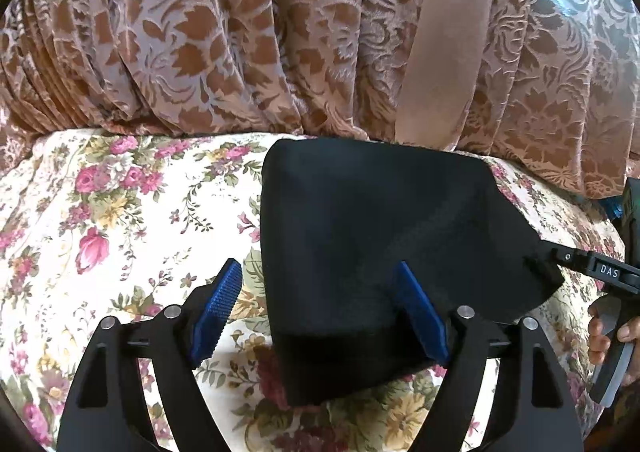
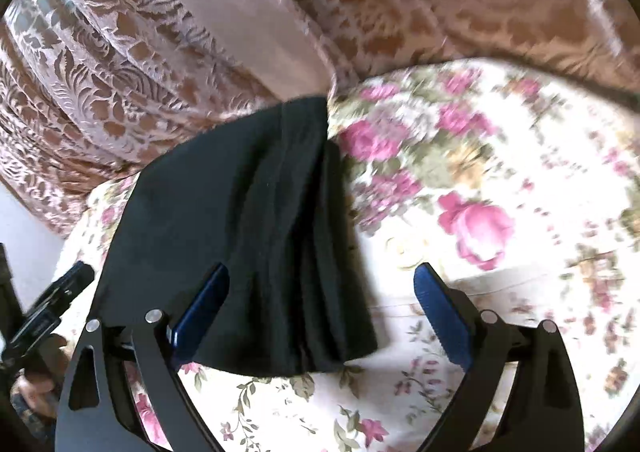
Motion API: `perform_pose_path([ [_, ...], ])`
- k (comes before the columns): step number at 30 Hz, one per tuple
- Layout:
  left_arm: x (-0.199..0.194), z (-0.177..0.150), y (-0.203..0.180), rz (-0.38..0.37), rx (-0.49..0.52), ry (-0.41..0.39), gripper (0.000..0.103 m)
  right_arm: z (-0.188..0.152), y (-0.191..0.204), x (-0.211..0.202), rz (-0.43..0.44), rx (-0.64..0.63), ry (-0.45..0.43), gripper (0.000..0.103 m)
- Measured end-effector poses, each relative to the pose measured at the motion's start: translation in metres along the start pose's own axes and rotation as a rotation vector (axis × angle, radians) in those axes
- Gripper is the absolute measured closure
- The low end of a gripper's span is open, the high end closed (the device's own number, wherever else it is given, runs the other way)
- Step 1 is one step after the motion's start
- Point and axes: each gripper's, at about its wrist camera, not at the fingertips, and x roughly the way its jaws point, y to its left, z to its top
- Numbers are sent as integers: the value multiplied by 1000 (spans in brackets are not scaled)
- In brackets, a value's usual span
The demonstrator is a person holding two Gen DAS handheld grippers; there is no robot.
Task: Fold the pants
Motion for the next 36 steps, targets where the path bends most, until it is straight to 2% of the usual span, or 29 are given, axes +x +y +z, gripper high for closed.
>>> perform_pose_path([
  [4,-16,-4,-6,-2,0,-14,24,-7,14,-20,-83,-24,-66,7],
  [6,-23,-6,-11,3,3,-23,18,-14,25,-27,-110,-38,-87,6],
  [8,-34,-11,-16,3,6,-39,18,-23,36,-35,-106,-32,-104,5],
  [10,-44,-18,-21,2,-6,-49,12,-37,52,-42,-97,-42,-117,2],
  [18,-76,-61,-42,32,-1,-43,9,-91,102,-60,-144,-90,-132,2],
  [19,-80,-67,-45,39,5,-40,4,-96,106,-61,-154,-103,-134,2],
  [25,-100,-86,-47,52,2,-46,4,-113,116,-74,-221,-141,-164,2],
  [30,-109,-90,-48,70,9,-56,4,-118,119,-87,-225,-152,-192,2],
  [34,-116,-93,-53,129,34,-87,4,-119,117,-91,-221,-145,-192,2],
  [36,-119,-93,-52,131,30,-97,4,-120,118,-93,-219,-146,-194,2],
])
